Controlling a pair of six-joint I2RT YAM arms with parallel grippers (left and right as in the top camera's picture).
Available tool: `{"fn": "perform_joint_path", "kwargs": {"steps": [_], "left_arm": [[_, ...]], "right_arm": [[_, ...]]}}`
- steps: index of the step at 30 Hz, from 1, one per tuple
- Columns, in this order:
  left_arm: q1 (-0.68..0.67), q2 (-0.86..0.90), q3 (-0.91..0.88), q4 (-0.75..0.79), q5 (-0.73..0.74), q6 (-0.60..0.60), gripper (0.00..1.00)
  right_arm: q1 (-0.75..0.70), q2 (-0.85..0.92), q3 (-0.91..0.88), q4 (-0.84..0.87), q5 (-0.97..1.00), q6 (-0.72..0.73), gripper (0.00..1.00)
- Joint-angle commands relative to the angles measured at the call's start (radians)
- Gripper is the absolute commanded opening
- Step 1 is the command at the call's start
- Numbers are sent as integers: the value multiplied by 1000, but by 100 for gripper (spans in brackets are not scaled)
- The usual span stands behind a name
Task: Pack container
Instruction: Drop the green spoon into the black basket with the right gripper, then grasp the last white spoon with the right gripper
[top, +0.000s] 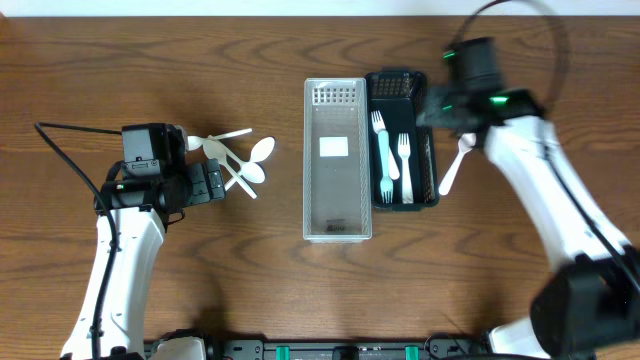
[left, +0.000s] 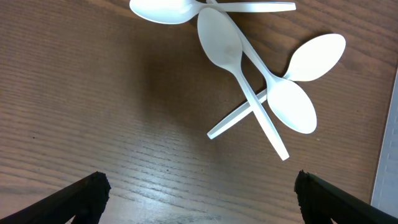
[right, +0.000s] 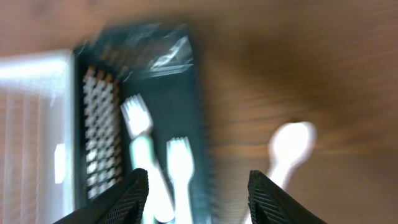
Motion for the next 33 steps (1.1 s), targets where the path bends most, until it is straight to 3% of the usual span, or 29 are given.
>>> {"fn": "perform_joint_path", "kwargs": {"steps": [1,6,14,18,22,25,33], "left_arm": [[4,4,17,-3,-12,10,98],[4,4,17,-3,-12,10,98],[4,4,17,-3,-12,10,98],[4,4,17,-3,-12,10,98],[4,4,17,-3,-12,10,98],[4,4,17,-3,-12,10,98],[4,4,17,-3,-12,10,98]], "right_arm": [[-95,11,-8,-61,81,95,53],[-158,117,-71,-76,56,154,54],[-134,327,-76,-8,-25,154,59],[-135,392,-76,-1,-47,146,54],[-134,406,-78,-5,-47,126,37],[-134,397,-78,-7,-45,92,2],[-131,164,-14,-48,-9,5,1]]}}
